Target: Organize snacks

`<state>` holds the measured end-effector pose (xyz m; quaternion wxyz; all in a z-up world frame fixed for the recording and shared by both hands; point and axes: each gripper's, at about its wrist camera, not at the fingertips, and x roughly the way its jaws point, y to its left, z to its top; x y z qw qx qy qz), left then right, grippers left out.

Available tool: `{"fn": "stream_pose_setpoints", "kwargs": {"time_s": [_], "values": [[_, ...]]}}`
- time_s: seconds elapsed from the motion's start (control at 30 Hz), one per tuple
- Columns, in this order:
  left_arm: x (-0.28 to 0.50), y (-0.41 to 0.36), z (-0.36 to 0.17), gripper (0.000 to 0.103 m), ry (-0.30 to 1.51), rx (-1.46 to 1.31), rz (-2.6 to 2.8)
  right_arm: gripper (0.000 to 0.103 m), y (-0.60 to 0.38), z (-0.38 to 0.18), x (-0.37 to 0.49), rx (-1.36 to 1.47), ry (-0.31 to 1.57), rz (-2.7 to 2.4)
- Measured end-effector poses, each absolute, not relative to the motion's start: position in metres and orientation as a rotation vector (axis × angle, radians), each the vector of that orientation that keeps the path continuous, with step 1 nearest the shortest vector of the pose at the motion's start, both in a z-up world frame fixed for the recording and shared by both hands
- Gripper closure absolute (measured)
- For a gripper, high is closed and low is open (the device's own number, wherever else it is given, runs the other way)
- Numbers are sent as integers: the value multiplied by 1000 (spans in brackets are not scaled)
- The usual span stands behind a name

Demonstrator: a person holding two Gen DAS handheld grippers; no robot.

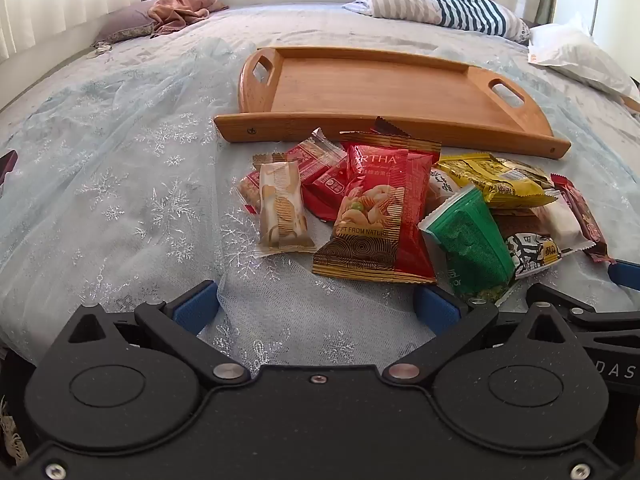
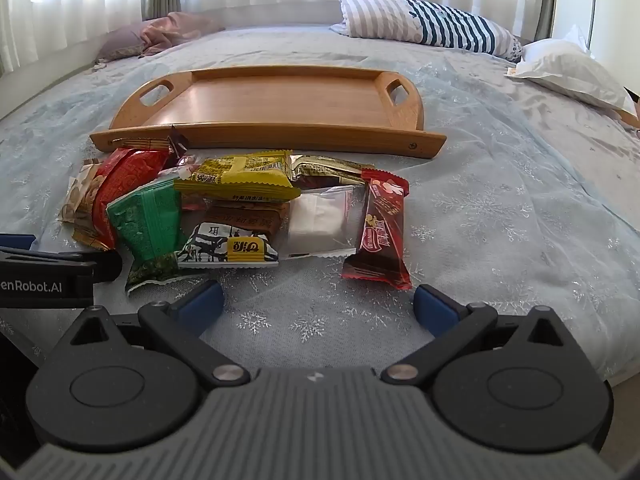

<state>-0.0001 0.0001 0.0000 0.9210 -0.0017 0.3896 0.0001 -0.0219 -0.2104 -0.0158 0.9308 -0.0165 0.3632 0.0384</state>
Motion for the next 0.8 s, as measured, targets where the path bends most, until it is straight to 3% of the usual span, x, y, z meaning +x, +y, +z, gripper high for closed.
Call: {"fn": "stream_pose_setpoints", "kwargs": {"time_s": [0.8], "values": [[0,0,0,0,813,-6,-1,0,-210,-16,-22,-35,739,79]]}}
